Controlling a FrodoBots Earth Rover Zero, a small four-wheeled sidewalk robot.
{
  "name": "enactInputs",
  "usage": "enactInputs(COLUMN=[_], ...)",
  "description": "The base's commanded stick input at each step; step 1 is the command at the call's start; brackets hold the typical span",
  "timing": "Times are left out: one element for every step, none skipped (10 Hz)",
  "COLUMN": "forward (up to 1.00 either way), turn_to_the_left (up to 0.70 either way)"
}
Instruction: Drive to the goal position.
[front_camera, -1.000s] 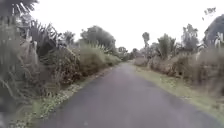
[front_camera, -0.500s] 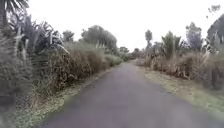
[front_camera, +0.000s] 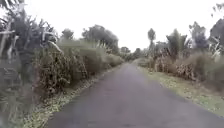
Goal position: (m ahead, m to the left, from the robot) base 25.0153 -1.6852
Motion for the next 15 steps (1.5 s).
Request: enactInputs(forward=[0.85,0.85,0.85,0.85,0.85,0.85,0.85,0.85,0.85,0.85,0.85,0.85,0.85,0.85,0.85], turn_to_the_left=[-0.34,-0.34,-0.34,-0.34,-0.34,-0.34,-0.26,-0.13,-0.01,0.0,0.0,0.0,0.0,0.0,0.0])
